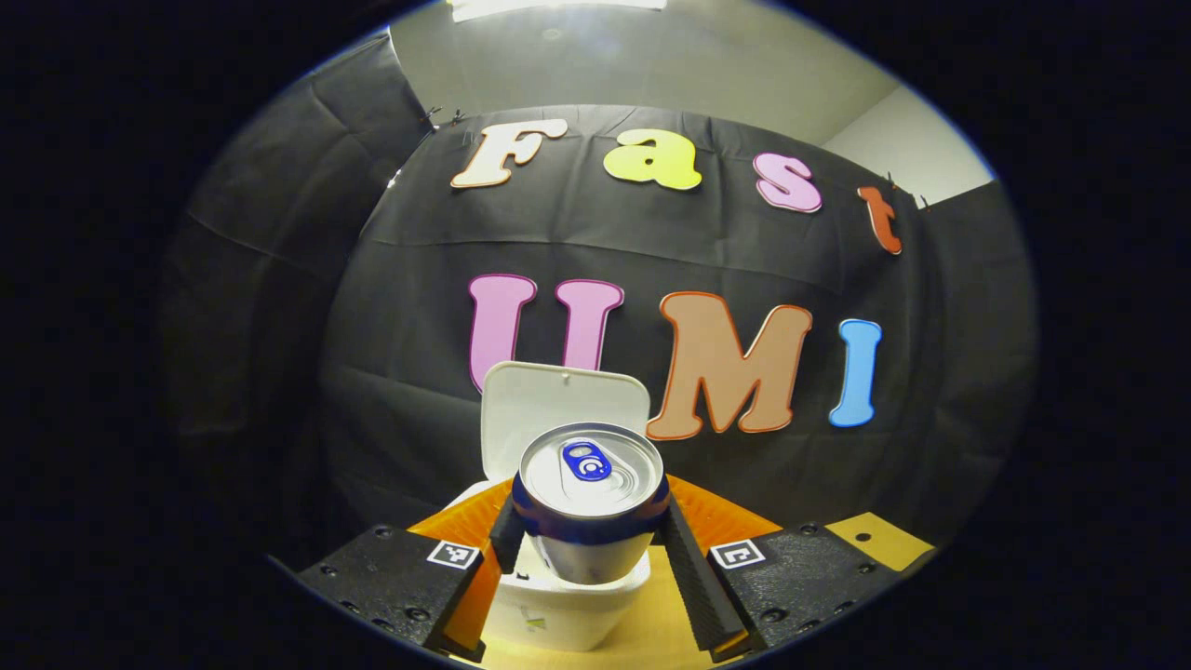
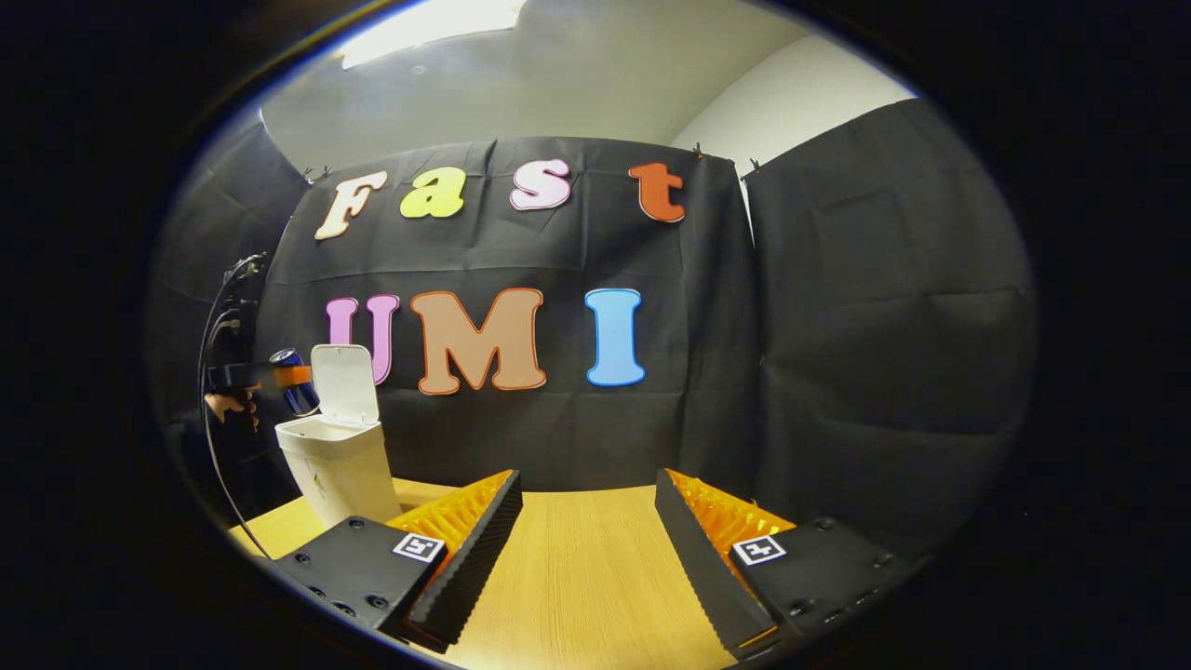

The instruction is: Press the lid of the desktop garbage bin to open it, pick up the crumpled paper on the desktop and throw it into the bin, then pick up the pop can on the desktop and drop it into the bin, and finally close the garbage bin lid.

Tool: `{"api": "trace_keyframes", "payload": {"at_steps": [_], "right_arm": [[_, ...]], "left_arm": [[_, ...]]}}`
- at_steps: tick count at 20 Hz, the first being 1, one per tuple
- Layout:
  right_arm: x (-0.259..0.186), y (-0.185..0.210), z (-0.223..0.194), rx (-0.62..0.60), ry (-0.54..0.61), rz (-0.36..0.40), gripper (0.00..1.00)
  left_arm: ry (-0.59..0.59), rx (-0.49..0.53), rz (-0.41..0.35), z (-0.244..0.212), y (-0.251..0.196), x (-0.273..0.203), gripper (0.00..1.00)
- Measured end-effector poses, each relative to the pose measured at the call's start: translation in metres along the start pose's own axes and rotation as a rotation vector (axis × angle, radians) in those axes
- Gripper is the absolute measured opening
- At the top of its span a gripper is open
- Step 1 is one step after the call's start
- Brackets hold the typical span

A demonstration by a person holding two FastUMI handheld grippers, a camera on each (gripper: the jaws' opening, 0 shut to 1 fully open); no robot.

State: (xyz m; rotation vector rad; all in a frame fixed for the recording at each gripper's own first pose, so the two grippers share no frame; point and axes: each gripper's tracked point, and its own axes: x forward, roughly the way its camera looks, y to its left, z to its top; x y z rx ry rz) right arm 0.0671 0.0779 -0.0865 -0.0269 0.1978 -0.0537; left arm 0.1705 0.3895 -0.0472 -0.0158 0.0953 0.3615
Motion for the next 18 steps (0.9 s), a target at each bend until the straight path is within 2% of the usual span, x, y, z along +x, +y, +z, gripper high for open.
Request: {"api": "trace_keyframes", "payload": {"at_steps": [4, 10, 11, 12, 13, 16, 18], "right_arm": [[0.004, 0.003, -0.006, -0.010, 0.012, -0.027, 0.96], [0.009, 0.009, -0.016, -0.017, 0.039, -0.058, 0.96], [0.009, 0.011, -0.018, -0.020, 0.044, -0.059, 0.92], [0.010, 0.013, -0.019, -0.023, 0.048, -0.059, 0.96], [0.010, 0.014, -0.020, -0.025, 0.051, -0.058, 0.96], [0.012, 0.018, -0.020, -0.030, 0.057, -0.055, 0.96], [0.013, 0.020, -0.021, -0.032, 0.059, -0.050, 0.96]], "left_arm": [[0.053, -0.010, 0.029, -0.026, 0.020, 0.036, 0.75], [0.158, -0.015, 0.051, -0.074, 0.036, 0.061, 0.75], [0.169, -0.022, 0.052, -0.081, 0.037, 0.064, 0.76], [0.178, -0.026, 0.054, -0.086, 0.039, 0.065, 0.76], [0.186, -0.025, 0.055, -0.091, 0.040, 0.066, 0.76], [0.232, -0.012, 0.059, -0.111, 0.042, 0.066, 0.76], [0.215, 0.062, 0.047, -0.112, 0.040, 0.069, 0.78]]}}
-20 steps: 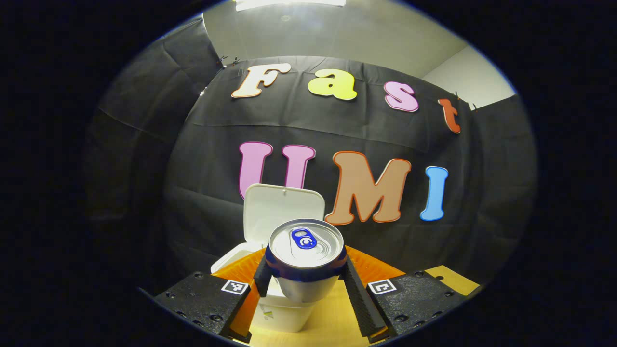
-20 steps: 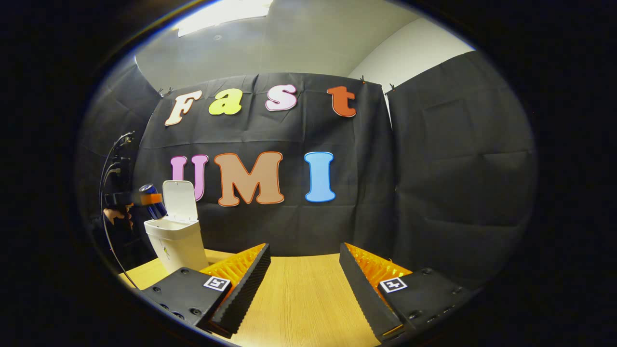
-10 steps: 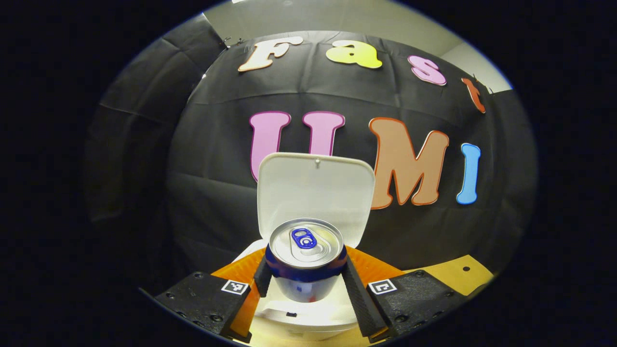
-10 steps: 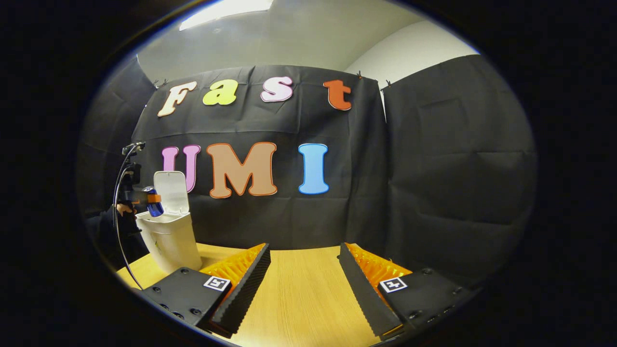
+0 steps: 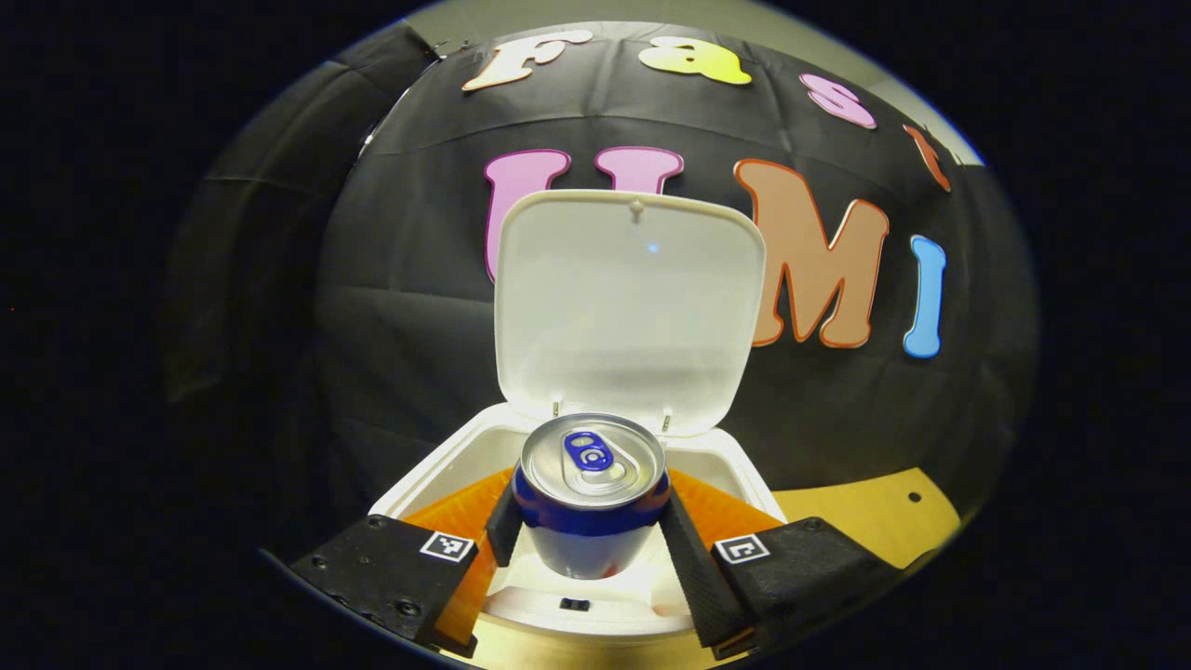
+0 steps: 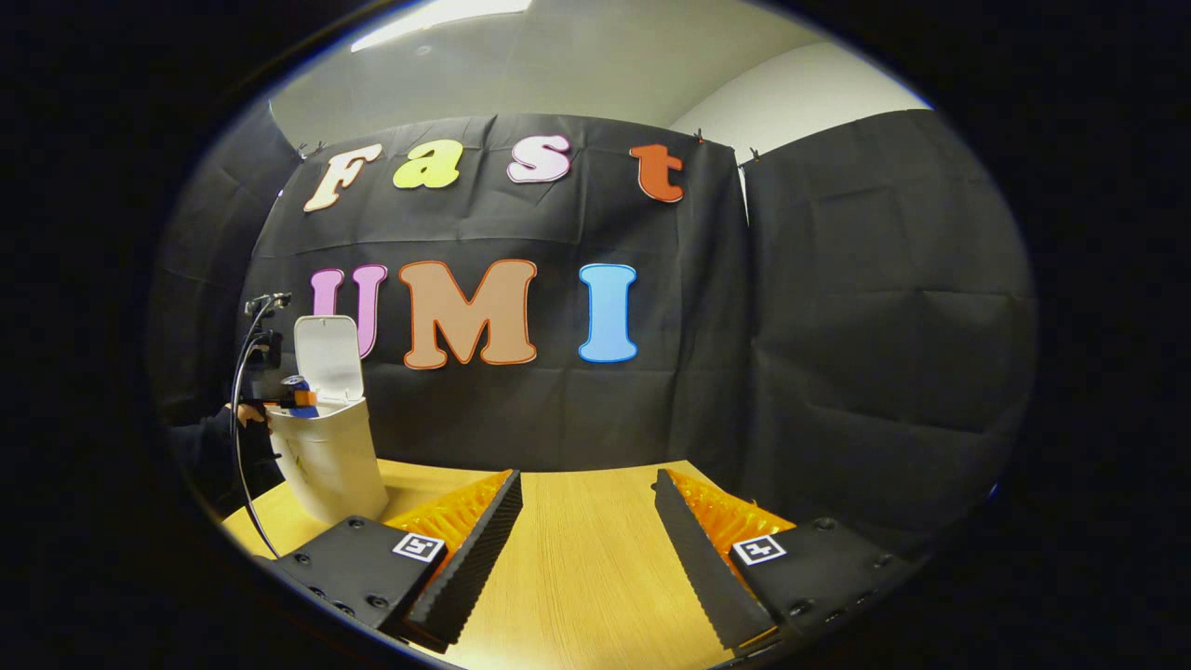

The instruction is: Press the lid of the desktop garbage bin to open it, pick up the crumpled paper on the desktop and throw it into the bin, then pick up the pop can on the desktop and drop it into the bin, and finally close the garbage bin lid.

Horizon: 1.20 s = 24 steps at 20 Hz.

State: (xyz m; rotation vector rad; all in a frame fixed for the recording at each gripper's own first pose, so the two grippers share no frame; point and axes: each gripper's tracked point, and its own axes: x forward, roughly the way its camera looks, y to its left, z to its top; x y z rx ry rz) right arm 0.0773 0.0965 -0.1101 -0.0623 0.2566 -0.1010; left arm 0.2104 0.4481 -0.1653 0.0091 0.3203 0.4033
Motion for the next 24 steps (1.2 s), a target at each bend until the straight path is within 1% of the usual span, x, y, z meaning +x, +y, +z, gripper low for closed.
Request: {"api": "trace_keyframes", "payload": {"at_steps": [1, 2, 3, 4, 5, 7, 8, 10, 12, 17, 21, 24], "right_arm": [[0.001, 0.001, 0.000, -0.001, 0.001, 0.003, 0.96], [0.002, 0.001, 0.000, -0.002, 0.002, 0.007, 0.96], [0.002, 0.002, 0.000, -0.003, 0.002, 0.012, 0.96], [0.002, 0.003, 0.001, -0.003, 0.000, 0.016, 0.96], [0.003, 0.003, 0.002, -0.004, -0.003, 0.020, 1.00], [0.003, 0.003, 0.006, 0.002, -0.011, 0.030, 1.00], [0.004, 0.004, 0.009, 0.010, -0.016, 0.037, 0.96], [0.005, 0.003, 0.017, 0.024, -0.033, 0.053, 0.96], [0.005, 0.004, 0.026, 0.030, -0.054, 0.078, 0.96], [0.001, -0.001, 0.046, 0.042, -0.096, 0.175, 0.96], [-0.002, -0.003, 0.051, 0.053, -0.105, 0.245, 0.96], [-0.002, 0.002, 0.051, 0.051, -0.104, 0.287, 0.96]], "left_arm": [[0.003, 0.014, -0.008, -0.001, -0.004, -0.002, 0.78], [0.003, 0.020, -0.013, -0.001, -0.006, -0.003, 0.82], [-0.009, 0.018, -0.010, 0.001, -0.005, -0.004, 0.93], [-0.033, 0.006, -0.008, 0.009, -0.005, -0.007, 0.95], [-0.067, -0.007, -0.009, 0.018, -0.006, -0.009, 0.96], [-0.119, -0.001, -0.008, 0.036, -0.009, -0.018, 0.94], [-0.132, 0.011, -0.013, 0.043, -0.012, -0.024, 0.94], [-0.157, 0.025, -0.026, 0.058, -0.020, -0.042, 0.93], [-0.198, 0.021, -0.043, 0.078, -0.032, -0.068, 0.93], [-0.291, 0.049, -0.070, 0.114, -0.064, -0.148, 0.93], [-0.323, 0.056, -0.107, 0.117, -0.094, -0.211, 0.92], [-0.313, 0.059, -0.128, 0.101, -0.111, -0.249, 0.92]]}}
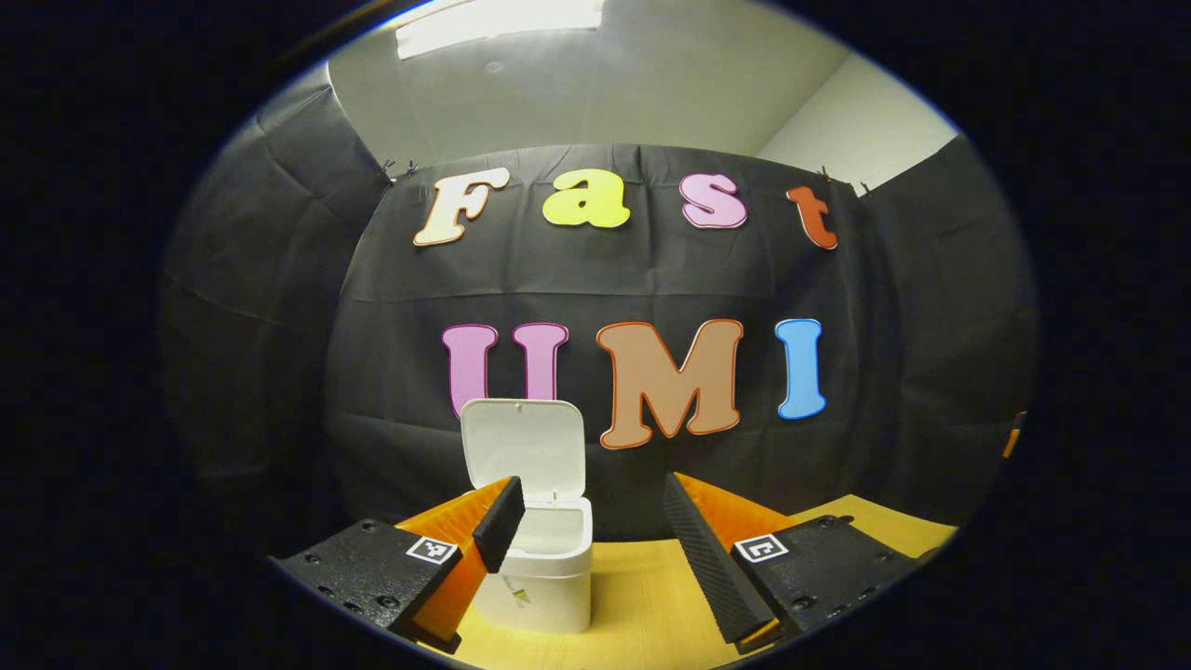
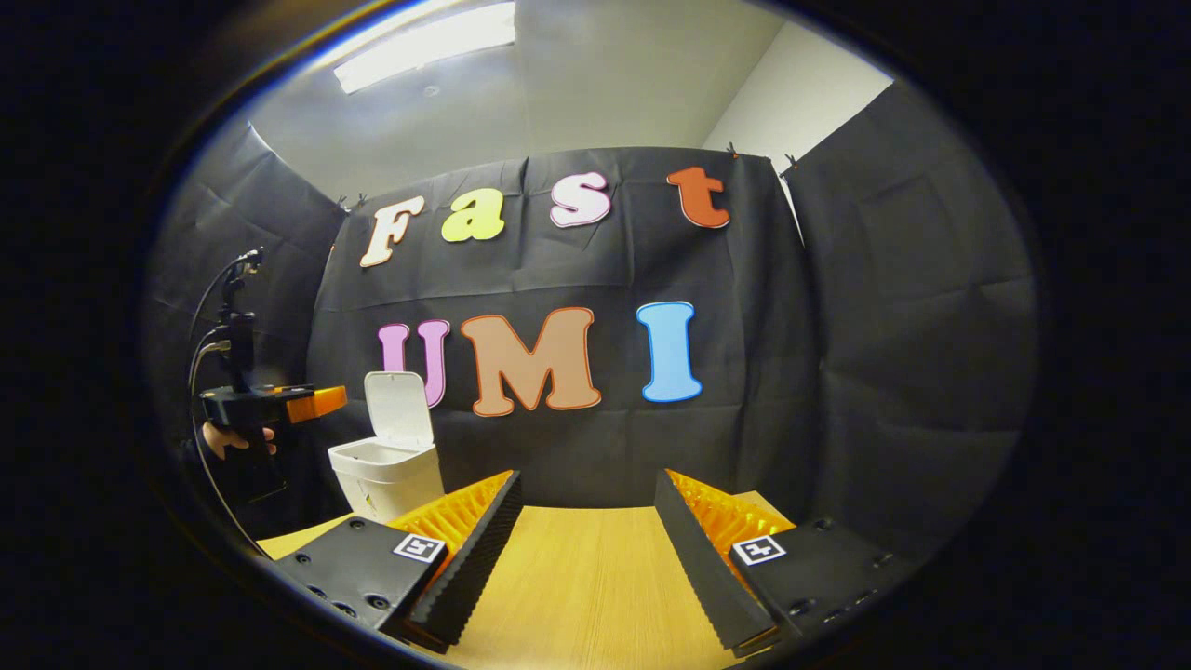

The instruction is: Press the lid of the desktop garbage bin to open it, pick up the crumpled paper on the desktop and throw it into the bin, then pick up the pop can on the desktop and drop it into the bin, and finally close the garbage bin lid.

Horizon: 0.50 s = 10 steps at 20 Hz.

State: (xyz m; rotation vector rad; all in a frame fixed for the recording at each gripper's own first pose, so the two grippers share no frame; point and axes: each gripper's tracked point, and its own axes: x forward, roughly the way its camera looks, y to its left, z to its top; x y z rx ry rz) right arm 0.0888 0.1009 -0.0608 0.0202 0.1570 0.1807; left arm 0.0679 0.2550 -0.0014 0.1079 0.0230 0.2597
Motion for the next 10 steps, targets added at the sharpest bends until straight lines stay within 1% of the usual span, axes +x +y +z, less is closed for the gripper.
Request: {"api": "trace_keyframes", "payload": {"at_steps": [4, 8, 10], "right_arm": [[0.004, 0.017, -0.009, 0.009, 0.016, 0.052, 0.96], [0.013, 0.038, -0.016, 0.007, 0.032, 0.104, 0.96], [0.017, 0.045, -0.018, 0.006, 0.032, 0.120, 0.96]], "left_arm": [[0.044, -0.027, -0.024, -0.026, -0.023, -0.042, 0.92], [0.087, -0.060, -0.022, -0.051, -0.029, -0.071, 0.92], [0.103, -0.071, -0.005, -0.055, -0.021, -0.074, 0.92]]}}
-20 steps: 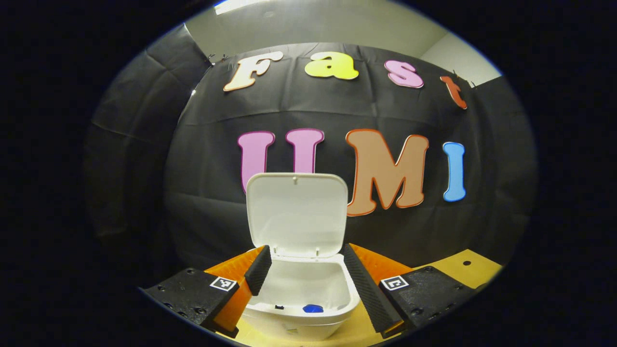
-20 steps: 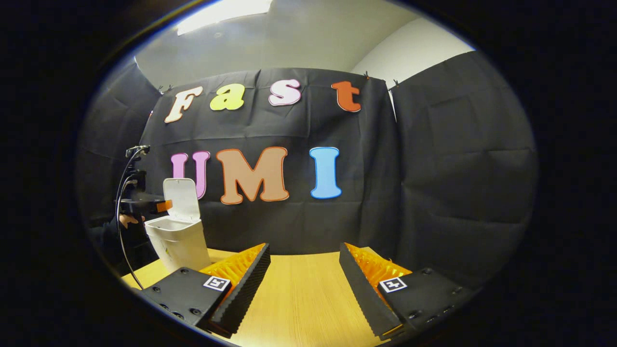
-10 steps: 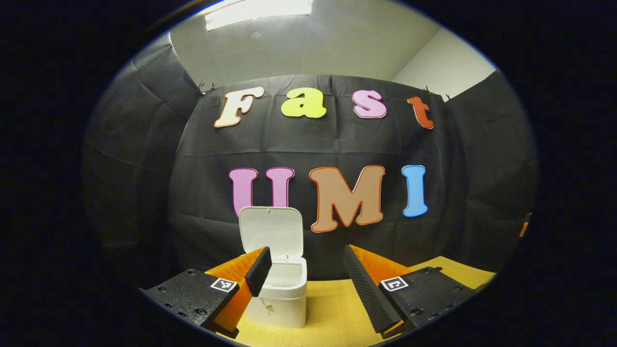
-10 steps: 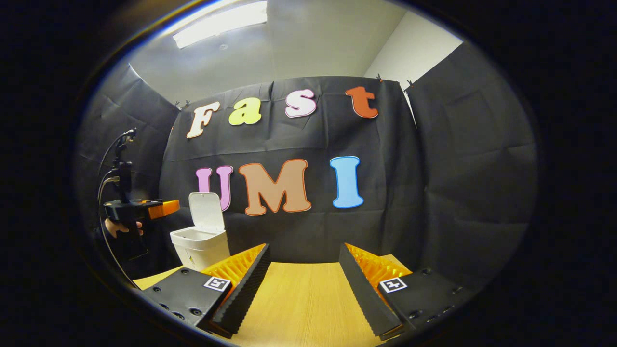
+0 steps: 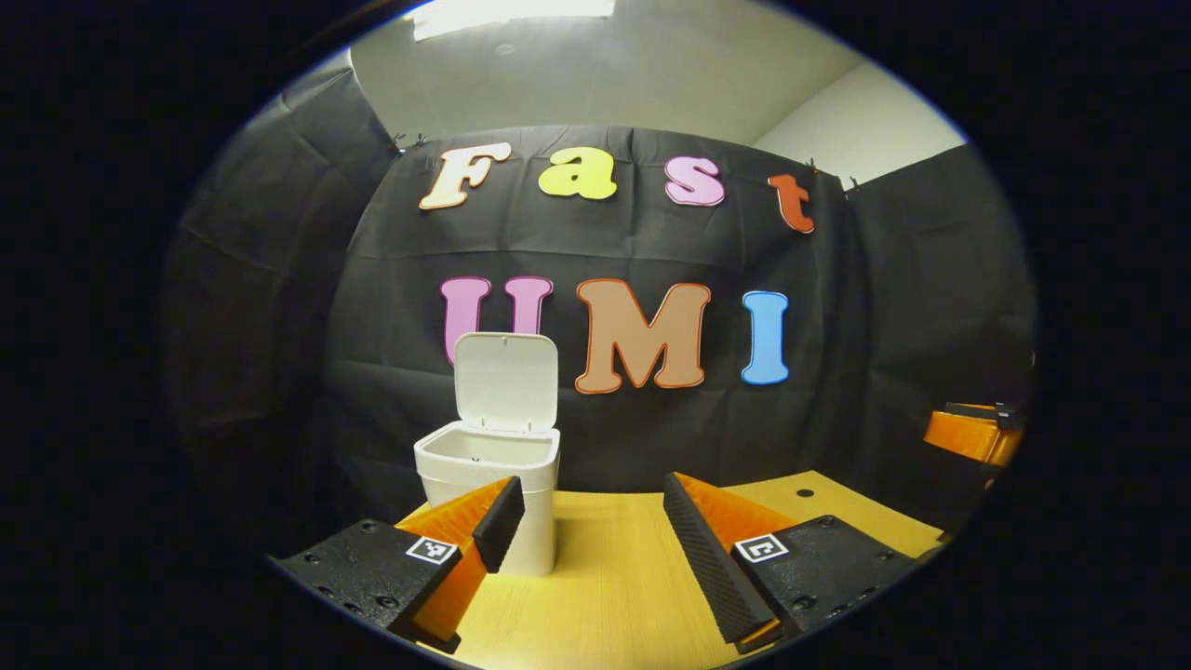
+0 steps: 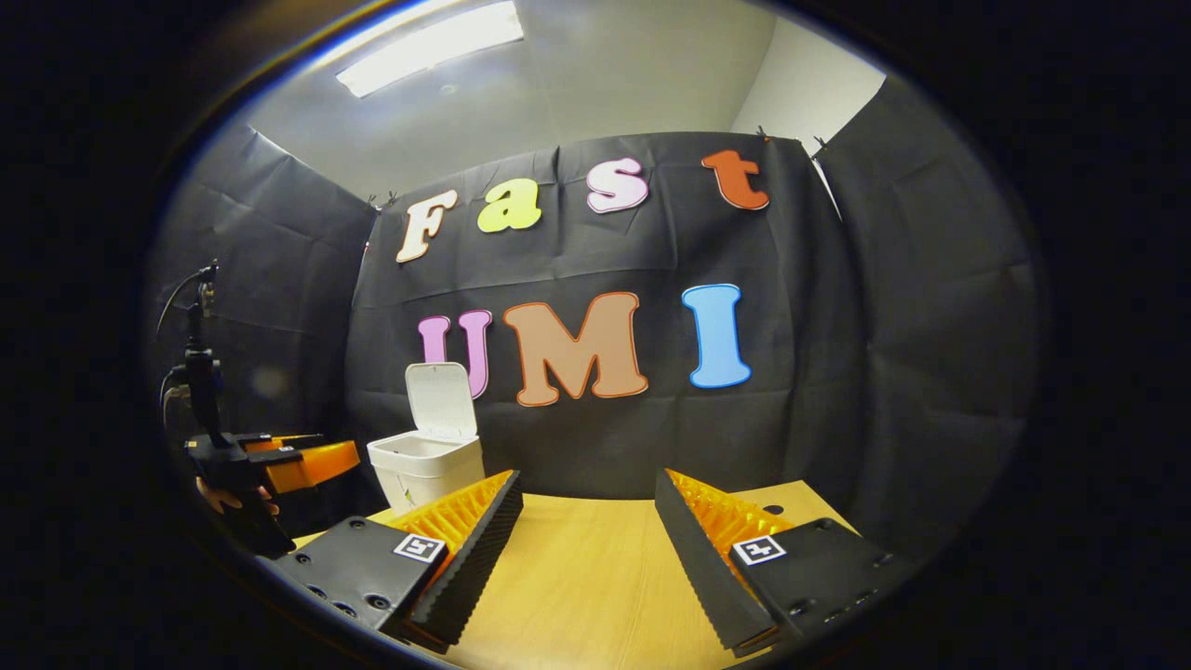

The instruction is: Press the lid of the desktop garbage bin to open it, pick up the crumpled paper on the desktop and throw it into the bin, then pick up the pop can on the desktop and drop it into the bin, and finally close the garbage bin lid.

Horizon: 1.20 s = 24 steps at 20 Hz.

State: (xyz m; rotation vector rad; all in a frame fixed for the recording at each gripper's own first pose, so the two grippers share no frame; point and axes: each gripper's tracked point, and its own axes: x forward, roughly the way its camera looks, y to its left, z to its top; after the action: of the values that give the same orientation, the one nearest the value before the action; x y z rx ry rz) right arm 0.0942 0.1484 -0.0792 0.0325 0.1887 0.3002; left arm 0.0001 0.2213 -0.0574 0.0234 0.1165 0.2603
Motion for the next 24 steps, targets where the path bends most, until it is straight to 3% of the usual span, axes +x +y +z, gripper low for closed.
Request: {"api": "trace_keyframes", "payload": {"at_steps": [9, 14, 24], "right_arm": [[0.012, -0.006, -0.009, 0.002, 0.018, -0.034, 0.96], [0.014, -0.015, -0.017, 0.006, 0.034, -0.086, 0.96], [0.020, -0.019, -0.030, 0.002, 0.060, -0.195, 0.96]], "left_arm": [[-0.073, -0.062, 0.047, 0.069, 0.049, 0.055, 0.92], [-0.112, -0.062, 0.022, 0.120, 0.071, 0.121, 0.92], [-0.074, -0.079, -0.001, 0.160, 0.123, 0.252, 0.92]]}}
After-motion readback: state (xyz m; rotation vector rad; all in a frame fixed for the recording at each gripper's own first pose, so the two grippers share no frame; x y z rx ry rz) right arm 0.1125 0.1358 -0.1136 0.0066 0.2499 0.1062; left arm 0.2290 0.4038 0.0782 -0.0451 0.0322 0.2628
